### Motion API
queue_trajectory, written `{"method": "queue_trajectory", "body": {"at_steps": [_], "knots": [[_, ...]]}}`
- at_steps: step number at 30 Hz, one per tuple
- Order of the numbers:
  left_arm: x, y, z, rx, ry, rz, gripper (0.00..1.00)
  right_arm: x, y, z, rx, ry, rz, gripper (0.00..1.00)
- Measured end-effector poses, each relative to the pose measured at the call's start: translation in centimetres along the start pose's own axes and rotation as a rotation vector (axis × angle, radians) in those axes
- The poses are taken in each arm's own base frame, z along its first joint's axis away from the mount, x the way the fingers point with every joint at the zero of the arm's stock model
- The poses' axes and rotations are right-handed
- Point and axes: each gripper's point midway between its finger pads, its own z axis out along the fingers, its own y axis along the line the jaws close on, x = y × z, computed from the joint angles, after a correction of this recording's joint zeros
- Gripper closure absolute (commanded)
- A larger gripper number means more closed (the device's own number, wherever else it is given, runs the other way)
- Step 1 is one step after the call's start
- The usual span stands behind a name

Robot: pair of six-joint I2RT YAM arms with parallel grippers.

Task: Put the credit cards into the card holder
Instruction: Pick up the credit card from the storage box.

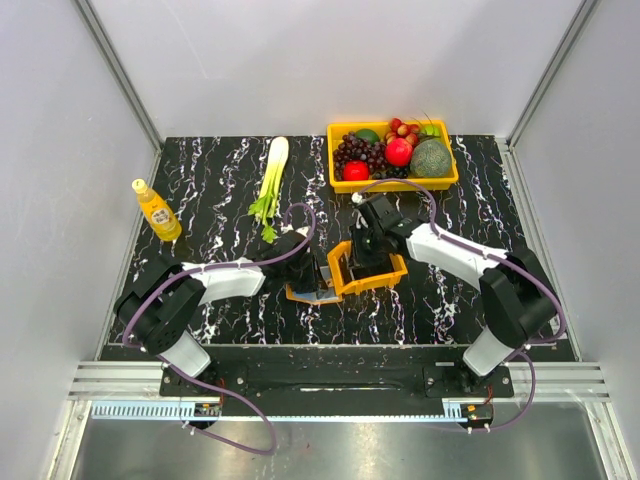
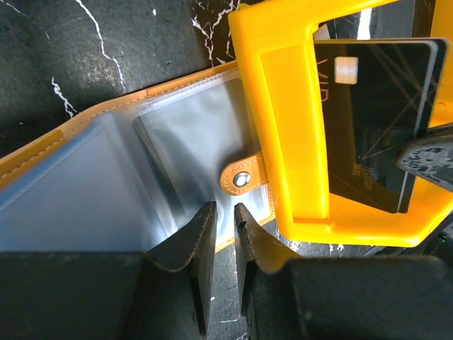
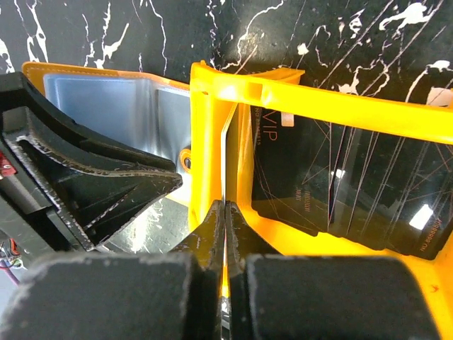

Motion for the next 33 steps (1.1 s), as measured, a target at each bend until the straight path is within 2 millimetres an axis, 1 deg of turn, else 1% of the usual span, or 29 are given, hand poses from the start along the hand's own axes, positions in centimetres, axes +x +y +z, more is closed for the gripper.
{"method": "queue_trajectory", "body": {"at_steps": [3, 7, 9, 12, 14, 18, 23, 28, 33], "knots": [[0.0, 0.0, 0.0, -0.001, 0.001, 0.0, 0.79, -0.7, 0.0, -0.6, 0.016, -0.036, 0.006, 1.0], [0.0, 0.0, 0.0, -0.001, 0.001, 0.0, 0.79, -1.7, -1.1, -2.0, 0.09, -0.098, -0.006, 1.0], [0.0, 0.0, 0.0, -0.001, 0.001, 0.0, 0.79, -1.7, -1.6, -2.4, 0.123, -0.097, -0.021, 1.0], [0.0, 0.0, 0.0, -0.001, 0.001, 0.0, 0.79, -1.2, -1.9, -2.2, 0.149, -0.072, -0.046, 1.0], [0.0, 0.0, 0.0, -0.001, 0.001, 0.0, 0.79, -0.7, -1.4, -1.6, 0.141, -0.044, -0.066, 1.0], [0.0, 0.0, 0.0, -0.001, 0.001, 0.0, 0.79, 0.3, 0.6, -0.3, 0.058, 0.004, -0.073, 1.0], [0.0, 0.0, 0.0, -0.003, 0.003, -0.001, 0.79, 0.3, 2.5, -0.1, -0.033, 0.014, -0.042, 1.0], [0.0, 0.0, 0.0, -0.003, 0.004, -0.001, 0.79, 0.3, 3.4, -0.1, -0.082, 0.021, -0.032, 1.0], [0.1, 0.0, -0.1, -0.004, 0.006, -0.001, 0.79, 0.4, 3.5, 0.0, -0.091, 0.025, -0.024, 1.0]]}}
